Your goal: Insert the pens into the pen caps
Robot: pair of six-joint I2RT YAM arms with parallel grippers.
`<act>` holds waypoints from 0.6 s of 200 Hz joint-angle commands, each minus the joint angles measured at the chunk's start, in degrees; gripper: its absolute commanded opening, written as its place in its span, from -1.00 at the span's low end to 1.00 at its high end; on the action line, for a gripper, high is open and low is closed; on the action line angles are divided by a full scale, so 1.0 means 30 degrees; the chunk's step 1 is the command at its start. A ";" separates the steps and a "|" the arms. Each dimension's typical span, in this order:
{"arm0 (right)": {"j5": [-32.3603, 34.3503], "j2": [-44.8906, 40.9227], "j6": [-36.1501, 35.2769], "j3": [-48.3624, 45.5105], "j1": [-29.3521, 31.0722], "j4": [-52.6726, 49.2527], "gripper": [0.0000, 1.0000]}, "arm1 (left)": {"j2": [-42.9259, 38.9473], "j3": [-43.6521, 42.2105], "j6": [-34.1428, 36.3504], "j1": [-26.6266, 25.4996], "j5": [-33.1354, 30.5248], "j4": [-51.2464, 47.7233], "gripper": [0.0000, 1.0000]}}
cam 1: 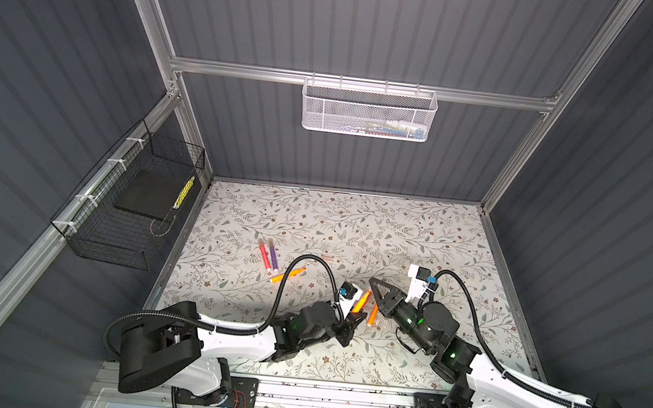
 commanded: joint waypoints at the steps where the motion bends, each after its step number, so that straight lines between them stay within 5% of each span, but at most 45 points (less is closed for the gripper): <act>1: 0.0160 -0.0513 -0.0265 -0.0203 0.0093 0.0156 -1.00 | 0.0264 0.0366 -0.0143 -0.0059 -0.0288 0.0040 -1.00; 120: 0.1107 0.0113 -0.0677 -0.0653 0.1109 0.0913 -1.00 | -0.0918 0.1457 -0.0459 -0.0020 -0.0093 -0.0929 -1.00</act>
